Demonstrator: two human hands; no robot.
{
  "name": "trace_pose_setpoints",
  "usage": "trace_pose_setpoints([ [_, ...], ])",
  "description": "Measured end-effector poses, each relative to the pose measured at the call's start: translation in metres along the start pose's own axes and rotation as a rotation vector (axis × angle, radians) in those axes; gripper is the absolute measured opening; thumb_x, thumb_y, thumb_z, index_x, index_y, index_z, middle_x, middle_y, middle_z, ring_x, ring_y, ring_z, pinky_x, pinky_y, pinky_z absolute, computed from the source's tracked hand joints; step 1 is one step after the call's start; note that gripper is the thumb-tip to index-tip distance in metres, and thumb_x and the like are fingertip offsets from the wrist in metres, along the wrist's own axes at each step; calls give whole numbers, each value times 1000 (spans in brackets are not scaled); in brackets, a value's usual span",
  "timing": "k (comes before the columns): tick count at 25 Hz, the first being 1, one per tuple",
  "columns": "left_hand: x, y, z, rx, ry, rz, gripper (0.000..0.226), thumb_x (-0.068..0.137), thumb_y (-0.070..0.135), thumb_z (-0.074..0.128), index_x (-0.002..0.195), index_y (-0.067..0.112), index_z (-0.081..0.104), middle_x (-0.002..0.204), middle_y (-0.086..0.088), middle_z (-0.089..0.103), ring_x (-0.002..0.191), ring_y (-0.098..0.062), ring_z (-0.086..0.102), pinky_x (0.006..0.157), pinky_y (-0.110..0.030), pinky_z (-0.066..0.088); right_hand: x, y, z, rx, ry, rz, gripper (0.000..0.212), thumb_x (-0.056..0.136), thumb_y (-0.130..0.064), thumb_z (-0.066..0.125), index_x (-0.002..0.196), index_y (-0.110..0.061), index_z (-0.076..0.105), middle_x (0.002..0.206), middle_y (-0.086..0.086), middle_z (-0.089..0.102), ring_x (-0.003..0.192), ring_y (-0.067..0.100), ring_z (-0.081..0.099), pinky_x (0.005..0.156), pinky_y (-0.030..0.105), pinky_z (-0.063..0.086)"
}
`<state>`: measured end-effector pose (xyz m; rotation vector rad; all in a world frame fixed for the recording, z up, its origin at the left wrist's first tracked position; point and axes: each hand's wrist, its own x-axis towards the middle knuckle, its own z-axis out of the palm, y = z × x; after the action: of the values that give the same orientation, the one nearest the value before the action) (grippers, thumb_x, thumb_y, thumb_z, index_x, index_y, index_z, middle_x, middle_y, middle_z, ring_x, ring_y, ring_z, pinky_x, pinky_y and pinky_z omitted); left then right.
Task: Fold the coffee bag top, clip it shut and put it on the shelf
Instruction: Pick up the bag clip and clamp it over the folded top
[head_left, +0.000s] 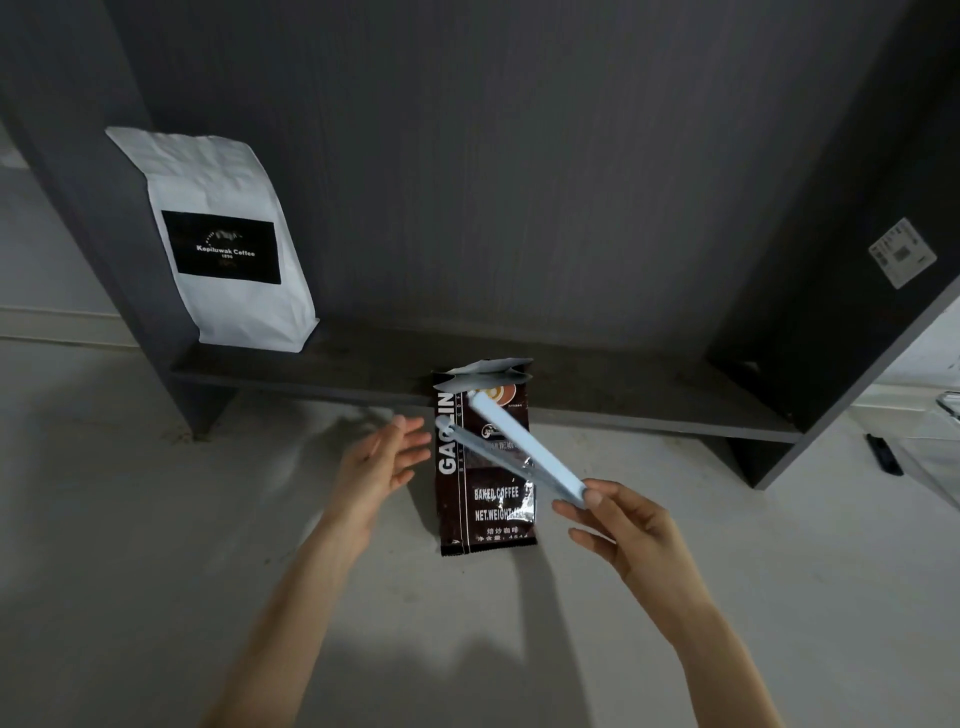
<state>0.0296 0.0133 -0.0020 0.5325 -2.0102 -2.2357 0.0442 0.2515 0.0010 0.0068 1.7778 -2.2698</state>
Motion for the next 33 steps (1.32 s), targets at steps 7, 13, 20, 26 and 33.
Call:
trace_pose_setpoints([
  [7,71,42,15,248,61,45,40,91,31,40,121,6,50,116,-7,57,106,-18,52,87,-31,42,9,-23,-29,97,150,-85,63,32,-53,83,80,-15,68,80,0,76,83,10,71,60,15,55],
  [13,83,26,27,353,-24,-13,40,88,15,50,127,6,44,136,-13,48,124,-25,45,105,-36,34,13,-26,-41,146,217,-87,41,40,-46,82,71,-20,73,82,-2,77,83,12,71,61,16,56],
  [20,62,18,22,245,-100,-29,40,86,11,53,125,12,46,126,-8,53,105,-15,48,82,-29,38,14,-19,-40,106,237,-116,37,49,-36,68,80,-14,68,81,-2,76,85,12,71,64,14,56],
  [26,25,-1,22,183,-155,78,16,83,12,57,98,19,59,96,5,63,90,-7,58,71,-9,47,14,-9,-36,-9,270,-138,11,78,-20,59,83,-14,66,92,5,70,88,12,70,69,15,57],
  [33,9,-11,21,127,-131,112,13,80,13,61,90,20,65,85,16,64,69,17,60,65,2,45,11,-11,-35,-212,261,-183,12,82,-10,57,82,-16,67,93,2,67,89,10,68,71,15,57],
])
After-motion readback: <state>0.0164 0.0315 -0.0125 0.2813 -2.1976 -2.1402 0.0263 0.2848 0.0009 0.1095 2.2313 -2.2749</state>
